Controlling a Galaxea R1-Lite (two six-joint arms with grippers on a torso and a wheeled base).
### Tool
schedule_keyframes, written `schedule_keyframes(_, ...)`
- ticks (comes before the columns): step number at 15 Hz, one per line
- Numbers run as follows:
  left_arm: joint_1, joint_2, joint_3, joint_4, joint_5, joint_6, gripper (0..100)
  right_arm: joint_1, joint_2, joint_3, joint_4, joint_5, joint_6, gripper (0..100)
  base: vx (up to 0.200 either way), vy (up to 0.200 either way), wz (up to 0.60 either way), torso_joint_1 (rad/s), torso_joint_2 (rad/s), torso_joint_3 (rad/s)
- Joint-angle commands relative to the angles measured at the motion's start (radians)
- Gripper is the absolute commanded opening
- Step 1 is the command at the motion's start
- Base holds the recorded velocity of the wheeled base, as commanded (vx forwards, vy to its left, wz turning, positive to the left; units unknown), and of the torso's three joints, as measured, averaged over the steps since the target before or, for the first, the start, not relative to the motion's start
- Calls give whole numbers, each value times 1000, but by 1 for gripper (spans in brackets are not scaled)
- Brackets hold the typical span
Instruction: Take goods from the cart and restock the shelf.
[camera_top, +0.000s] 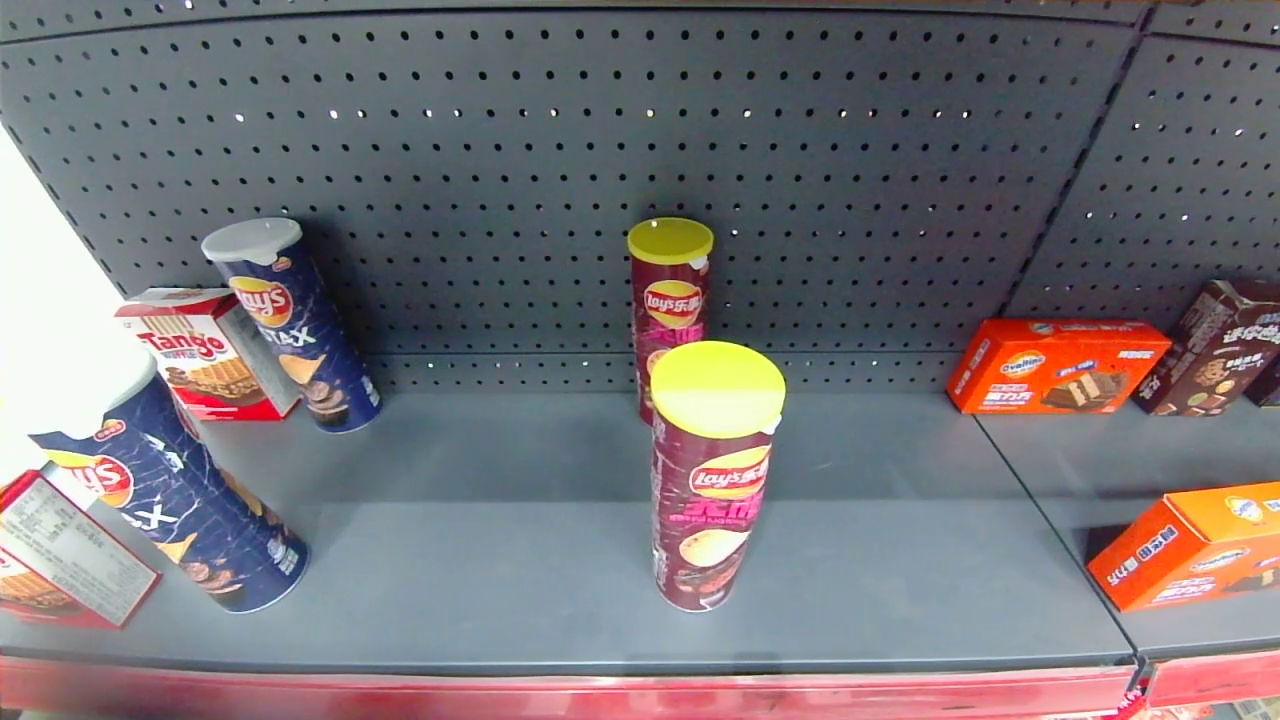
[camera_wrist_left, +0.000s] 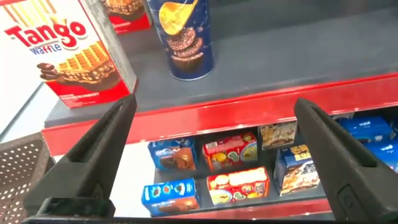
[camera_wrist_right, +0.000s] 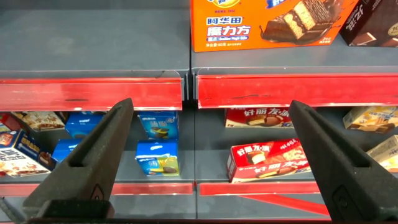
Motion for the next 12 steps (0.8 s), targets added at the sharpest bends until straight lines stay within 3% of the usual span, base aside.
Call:
schedule_keyframes(1, 1, -4, 0, -1, 0, -1, 100, -1, 2, 0, 0, 1, 0, 100, 0, 0, 0, 0, 0, 0)
schedule_keyframes(4, 1, -4, 0, 1, 11, 4, 100, -1, 2, 0, 0, 1, 0, 100, 0, 0, 0, 0, 0, 0)
schedule_keyframes(6, 1, -5, 0, 1, 138, 1, 100, -1, 2, 0, 0, 1, 0, 100, 0, 0, 0, 0, 0, 0)
schedule_keyframes(8, 2, -4, -5, 85, 57, -108, 100, -1, 2, 0, 0, 1, 0, 100, 0, 0, 0, 0, 0, 0)
schedule_keyframes(12, 1, -4, -2, 65, 54, -120, 100, 1, 2, 0, 1, 5, -1, 100, 0, 0, 0, 0, 0, 0)
